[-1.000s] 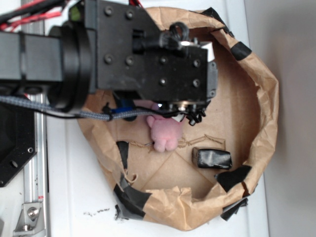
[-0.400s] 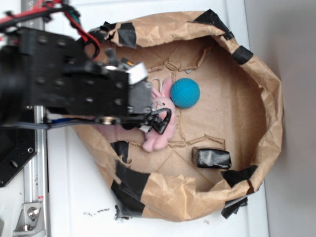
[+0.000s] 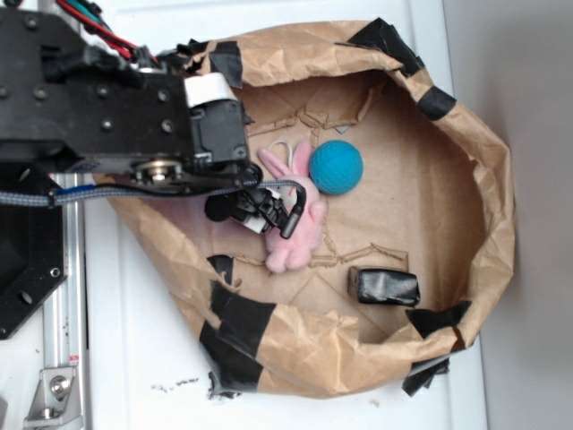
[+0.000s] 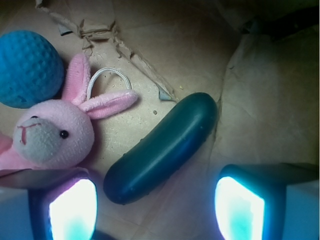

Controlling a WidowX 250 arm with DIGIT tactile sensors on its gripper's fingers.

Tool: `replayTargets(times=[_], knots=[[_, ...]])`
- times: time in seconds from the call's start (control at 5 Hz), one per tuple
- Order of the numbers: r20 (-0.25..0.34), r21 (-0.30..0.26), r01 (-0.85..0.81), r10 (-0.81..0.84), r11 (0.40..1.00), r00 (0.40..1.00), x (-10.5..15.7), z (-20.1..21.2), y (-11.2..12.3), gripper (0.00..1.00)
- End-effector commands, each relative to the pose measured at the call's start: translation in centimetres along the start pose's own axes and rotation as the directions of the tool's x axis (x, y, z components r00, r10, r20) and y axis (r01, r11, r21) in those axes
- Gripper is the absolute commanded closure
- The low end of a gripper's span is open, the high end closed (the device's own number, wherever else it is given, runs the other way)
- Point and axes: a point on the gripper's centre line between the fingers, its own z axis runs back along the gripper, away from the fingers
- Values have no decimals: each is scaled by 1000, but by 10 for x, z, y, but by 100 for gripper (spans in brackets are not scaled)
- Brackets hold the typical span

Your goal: Grab the plastic pickle.

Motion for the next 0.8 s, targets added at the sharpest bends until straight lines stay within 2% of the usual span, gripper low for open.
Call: replayTargets(times=[0.0,0.2,0.4,0.6], knots=[[73,25,22,-24,999,997,5,-20,6,0],[98,17,-6,5,1000,995,16,-22,-1,0],[74,26,-16,14,1000,997,18,-35,-8,0],[84,37,25,-28,999,996,13,-46,-11,0]])
